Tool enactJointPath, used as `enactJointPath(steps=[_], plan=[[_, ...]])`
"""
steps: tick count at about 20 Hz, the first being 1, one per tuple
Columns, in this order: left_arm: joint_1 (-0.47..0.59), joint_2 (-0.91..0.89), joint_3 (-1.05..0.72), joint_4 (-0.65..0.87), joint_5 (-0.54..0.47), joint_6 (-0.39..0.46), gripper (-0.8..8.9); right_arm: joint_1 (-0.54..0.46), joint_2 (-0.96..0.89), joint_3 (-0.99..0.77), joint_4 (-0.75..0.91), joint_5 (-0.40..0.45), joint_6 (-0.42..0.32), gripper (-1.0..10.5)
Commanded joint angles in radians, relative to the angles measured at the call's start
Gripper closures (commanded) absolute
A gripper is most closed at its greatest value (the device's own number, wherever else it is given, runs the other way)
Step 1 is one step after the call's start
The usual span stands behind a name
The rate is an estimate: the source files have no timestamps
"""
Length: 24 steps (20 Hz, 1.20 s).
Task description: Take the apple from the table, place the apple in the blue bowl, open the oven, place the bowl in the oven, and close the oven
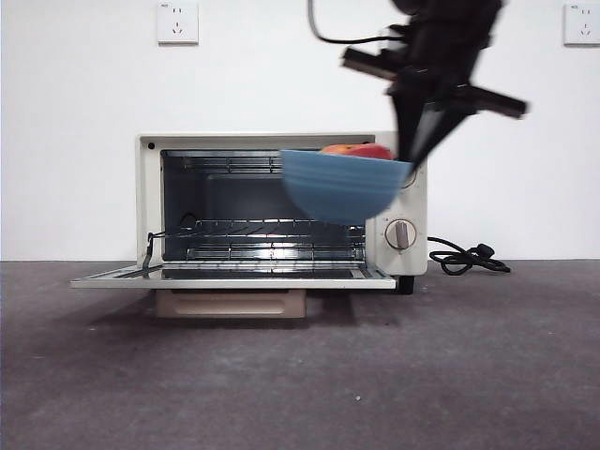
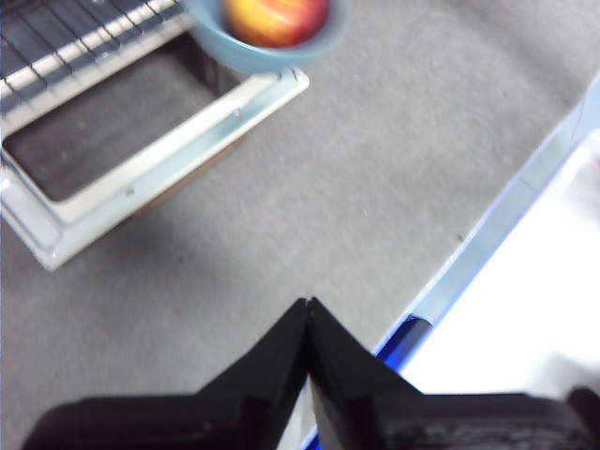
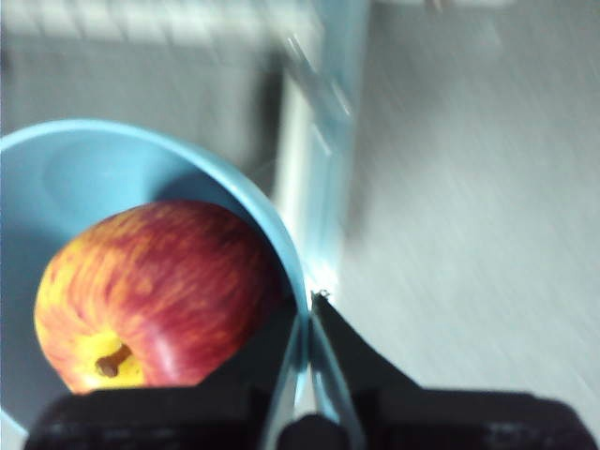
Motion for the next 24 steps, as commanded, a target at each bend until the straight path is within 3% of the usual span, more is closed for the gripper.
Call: enactJointPath(steps=[1, 7, 12, 17, 24], plan=[[0.0, -0.028, -0.008, -0.027, -0.003, 0.011, 8.19, 0.023, 0.089, 0.108, -0.008, -0.003, 0.069, 9.6], [0.0, -0.118, -0.008, -0.1, -0.008, -0.002, 8.19, 0.037, 0.24, 0.288, -0.024, 0.006, 0.161, 9.6], [0.0, -0.161, -0.008, -0.183, -0.186, -0.048, 8.19, 0.033, 0.253, 0.298, 0.047, 0.014, 0.264, 9.6], [0.0, -0.181, -0.008, -0.183, -0.186, -0.057, 8.19, 0.019, 0.253, 0.298, 0.084, 0.035, 0.389, 9.6], [0.0, -0.181, -0.008, -0.183, -0.185, -0.064, 8.19, 0.002, 0.254, 0.298, 0.084, 0.08, 0.477, 9.6]])
